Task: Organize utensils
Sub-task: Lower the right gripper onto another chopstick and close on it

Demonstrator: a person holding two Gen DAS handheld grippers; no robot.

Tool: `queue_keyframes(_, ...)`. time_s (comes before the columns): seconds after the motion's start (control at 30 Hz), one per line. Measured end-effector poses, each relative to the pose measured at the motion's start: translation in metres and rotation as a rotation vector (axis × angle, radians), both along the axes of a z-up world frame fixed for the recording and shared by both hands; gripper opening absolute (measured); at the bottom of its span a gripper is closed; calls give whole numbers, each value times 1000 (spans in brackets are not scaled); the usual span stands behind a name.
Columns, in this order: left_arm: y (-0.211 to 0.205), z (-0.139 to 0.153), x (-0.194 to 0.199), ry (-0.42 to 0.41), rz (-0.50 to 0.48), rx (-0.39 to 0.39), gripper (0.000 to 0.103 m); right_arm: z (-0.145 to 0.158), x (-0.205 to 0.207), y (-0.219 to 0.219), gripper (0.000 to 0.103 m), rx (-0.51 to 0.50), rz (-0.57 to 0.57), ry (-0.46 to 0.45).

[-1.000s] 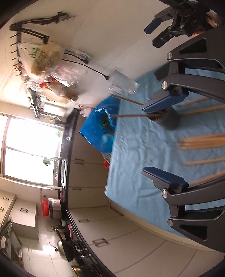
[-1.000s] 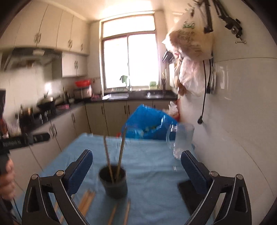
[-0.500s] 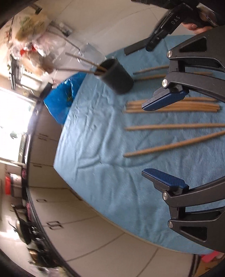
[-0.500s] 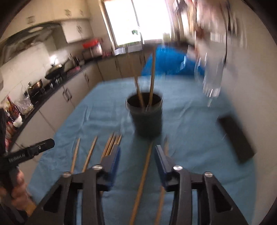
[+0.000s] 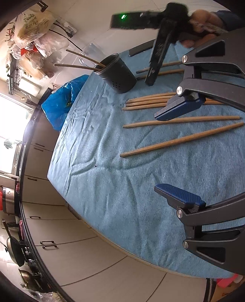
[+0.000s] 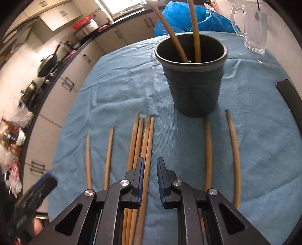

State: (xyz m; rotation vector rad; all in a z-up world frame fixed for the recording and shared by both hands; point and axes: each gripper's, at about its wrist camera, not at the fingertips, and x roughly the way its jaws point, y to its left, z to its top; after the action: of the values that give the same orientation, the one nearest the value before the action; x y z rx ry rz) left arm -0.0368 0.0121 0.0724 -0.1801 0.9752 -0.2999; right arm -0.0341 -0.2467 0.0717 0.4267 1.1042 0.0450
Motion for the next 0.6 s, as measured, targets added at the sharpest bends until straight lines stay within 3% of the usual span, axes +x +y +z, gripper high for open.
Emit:
queue_keyframes(0.2, 14, -7, 2, 11, 11, -12, 68, -20, 20, 6, 9, -40, -29, 60)
queue_keyframes(0.6, 18, -13, 7, 25, 17, -23, 68, -17, 17, 19, 9, -51, 16, 47)
